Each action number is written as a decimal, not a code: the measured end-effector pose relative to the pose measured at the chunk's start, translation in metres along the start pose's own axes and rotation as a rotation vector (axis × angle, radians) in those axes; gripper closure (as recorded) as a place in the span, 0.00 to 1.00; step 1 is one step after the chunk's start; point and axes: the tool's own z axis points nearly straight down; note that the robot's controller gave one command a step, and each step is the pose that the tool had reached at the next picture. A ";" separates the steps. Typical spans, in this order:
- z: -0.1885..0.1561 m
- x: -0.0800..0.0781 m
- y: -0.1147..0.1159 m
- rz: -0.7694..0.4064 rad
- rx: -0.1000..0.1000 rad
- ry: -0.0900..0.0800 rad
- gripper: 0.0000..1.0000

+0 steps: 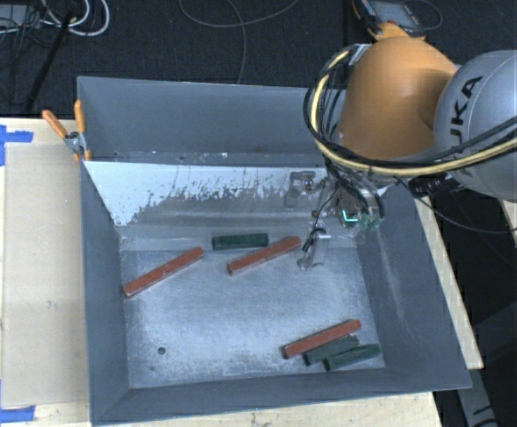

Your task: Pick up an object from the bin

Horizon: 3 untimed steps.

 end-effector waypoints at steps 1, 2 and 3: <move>-0.044 -0.008 -0.036 -0.139 0.002 -0.014 0.00; 0.058 0.005 0.012 -0.474 0.000 -0.005 0.00; 0.159 0.077 -0.013 -0.424 -0.001 0.005 0.00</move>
Offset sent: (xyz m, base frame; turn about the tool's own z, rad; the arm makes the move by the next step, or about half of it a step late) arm 0.0076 -0.0348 0.0424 -0.1405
